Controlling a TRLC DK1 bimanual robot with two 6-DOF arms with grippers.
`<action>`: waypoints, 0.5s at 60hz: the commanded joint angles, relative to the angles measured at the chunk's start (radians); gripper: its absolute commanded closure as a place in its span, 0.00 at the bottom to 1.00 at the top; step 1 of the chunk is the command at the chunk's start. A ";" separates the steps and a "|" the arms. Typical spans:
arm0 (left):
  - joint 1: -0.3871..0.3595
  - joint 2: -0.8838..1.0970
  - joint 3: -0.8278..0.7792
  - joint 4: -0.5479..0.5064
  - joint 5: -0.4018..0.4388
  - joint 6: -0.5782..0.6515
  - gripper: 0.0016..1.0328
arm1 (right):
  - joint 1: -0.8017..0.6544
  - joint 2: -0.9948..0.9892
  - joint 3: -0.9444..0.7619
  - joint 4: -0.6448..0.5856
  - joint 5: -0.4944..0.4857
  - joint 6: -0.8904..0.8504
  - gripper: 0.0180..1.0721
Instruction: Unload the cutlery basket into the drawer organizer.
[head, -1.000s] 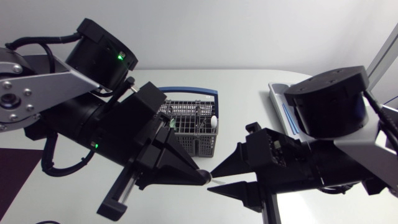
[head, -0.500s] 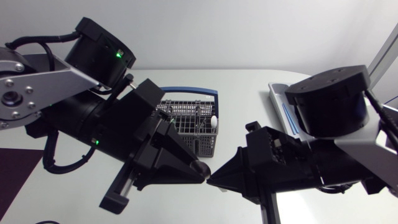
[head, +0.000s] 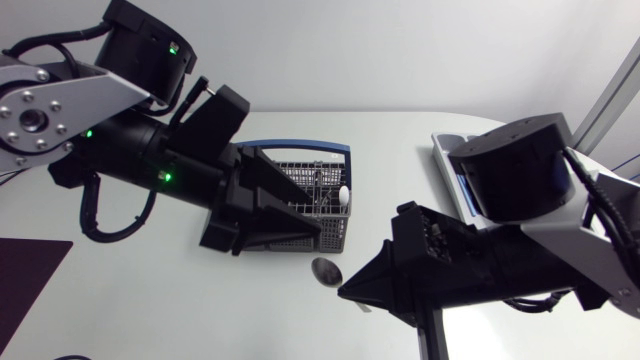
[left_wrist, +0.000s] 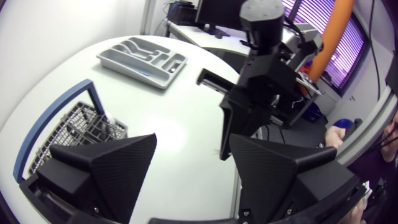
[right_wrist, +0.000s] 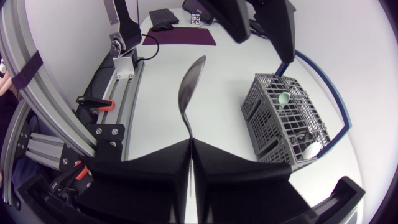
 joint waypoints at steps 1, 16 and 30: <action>0.023 0.042 0.050 0.017 -0.065 -0.066 0.15 | -0.034 0.010 -0.030 -0.022 0.003 -0.011 0.95; 0.010 0.102 0.088 0.022 -0.388 -0.164 0.15 | -0.240 -0.006 -0.024 -0.122 -0.014 -0.180 0.95; -0.025 0.142 0.108 0.012 -0.568 -0.218 0.15 | -0.468 -0.015 -0.001 -0.257 -0.058 -0.408 0.95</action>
